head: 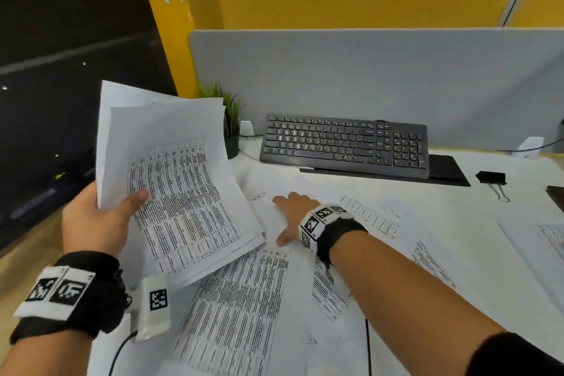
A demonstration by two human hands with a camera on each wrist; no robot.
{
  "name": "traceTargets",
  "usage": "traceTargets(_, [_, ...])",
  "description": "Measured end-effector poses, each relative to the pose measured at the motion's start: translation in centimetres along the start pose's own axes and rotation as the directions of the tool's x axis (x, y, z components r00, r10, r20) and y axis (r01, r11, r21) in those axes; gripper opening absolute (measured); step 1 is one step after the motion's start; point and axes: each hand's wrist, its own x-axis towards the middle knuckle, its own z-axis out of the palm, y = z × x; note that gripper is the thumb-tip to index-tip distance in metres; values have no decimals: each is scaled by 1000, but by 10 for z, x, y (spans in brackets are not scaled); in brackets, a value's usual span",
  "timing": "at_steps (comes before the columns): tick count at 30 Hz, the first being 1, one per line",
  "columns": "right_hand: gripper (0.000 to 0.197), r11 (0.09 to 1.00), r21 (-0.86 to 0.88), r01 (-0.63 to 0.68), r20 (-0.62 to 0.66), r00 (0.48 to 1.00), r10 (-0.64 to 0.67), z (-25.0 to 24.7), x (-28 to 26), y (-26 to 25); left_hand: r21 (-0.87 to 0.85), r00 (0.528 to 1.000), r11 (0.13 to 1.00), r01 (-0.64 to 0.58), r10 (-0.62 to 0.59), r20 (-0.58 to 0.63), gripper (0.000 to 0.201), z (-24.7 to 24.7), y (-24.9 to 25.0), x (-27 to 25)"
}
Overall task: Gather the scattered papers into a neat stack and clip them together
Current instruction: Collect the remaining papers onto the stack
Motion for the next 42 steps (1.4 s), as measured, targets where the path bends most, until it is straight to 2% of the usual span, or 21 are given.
traceTargets(2, [88, 1000, -11, -29, 12, 1000, 29, -5, 8, 9, 11, 1000, 1000, 17, -17, -17, 39, -6, -9, 3])
traceTargets(4, [74, 996, -73, -44, 30, 998, 46, -13, 15, 16, 14, 999, 999, 33, -33, -25, 40, -11, -17, 8])
traceTargets(7, [59, 950, -311, 12, 38, 999, 0, -33, 27, 19, 10, 999, 999, 47, -47, -23, 42, -19, -25, 12])
traceTargets(9, [46, 916, -396, 63, 34, 998, -54, -48, 37, 10, 38, 998, 998, 58, -57, -27, 39, -24, -26, 12])
traceTargets(10, [44, 916, -392, 88, 39, 996, -79, -53, 42, 5, 45, 997, 996, 70, -69, -24, 38, -25, -27, 12])
traceTargets(14, [41, 864, -446, 234, 192, 968, -163, -51, 52, -16, 22, 990, 990, 136, -136, -26, 41, -26, -30, 10])
traceTargets(16, [41, 868, -424, 258, 219, 959, -178, -49, 52, -17, 13, 987, 987, 158, -157, -30, 42, -28, -36, 13])
traceTargets(19, [47, 850, -444, 284, 108, 959, -264, -53, 44, -7, 12, 989, 989, 149, -149, -24, 42, -28, -40, 16])
traceTargets(21, [45, 884, -384, 268, -15, 955, -296, -57, 36, 3, -6, 990, 990, 138, -138, -27, 41, -27, -38, 15])
traceTargets(24, [40, 967, -188, 174, -156, 966, -205, -74, 15, 20, -22, 992, 993, 119, -120, -44, 41, -24, -33, 14])
traceTargets(26, [21, 972, -181, 151, -187, 965, -185, -96, 0, 36, -20, 995, 997, 79, -80, -56, 40, -24, -29, 14])
traceTargets(27, [18, 968, -198, 155, -199, 961, -194, -110, -7, 46, -15, 996, 998, 59, -59, -63, 39, -23, -27, 14])
traceTargets(30, [33, 963, -218, 157, -241, 948, -209, -153, -34, 66, -7, 998, 1000, 20, -20, -65, 37, -18, -19, 14])
traceTargets(32, [23, 956, -236, 172, -251, 940, -231, -176, -53, 64, 9, 1000, 1000, -5, 5, -30, 36, -10, -12, 16])
traceTargets(34, [14, 943, -242, 227, -307, 904, -297, -191, -70, 57, -9, 998, 999, -44, 44, 40, 35, 4, 1, 15])
traceTargets(37, [16, 908, -246, 340, -470, 777, -418, -204, -90, 37, -61, 975, 991, -117, 126, 182, 33, 33, 28, 4])
traceTargets(39, [19, 894, -294, 337, -540, 714, -447, -212, -99, 27, -79, 942, 985, -152, 168, 292, 28, 54, 43, -7])
traceTargets(42, [14, 915, -283, 287, -573, 714, -402, -222, -107, 24, -142, 893, 971, -195, 235, 383, 29, 77, 59, -24])
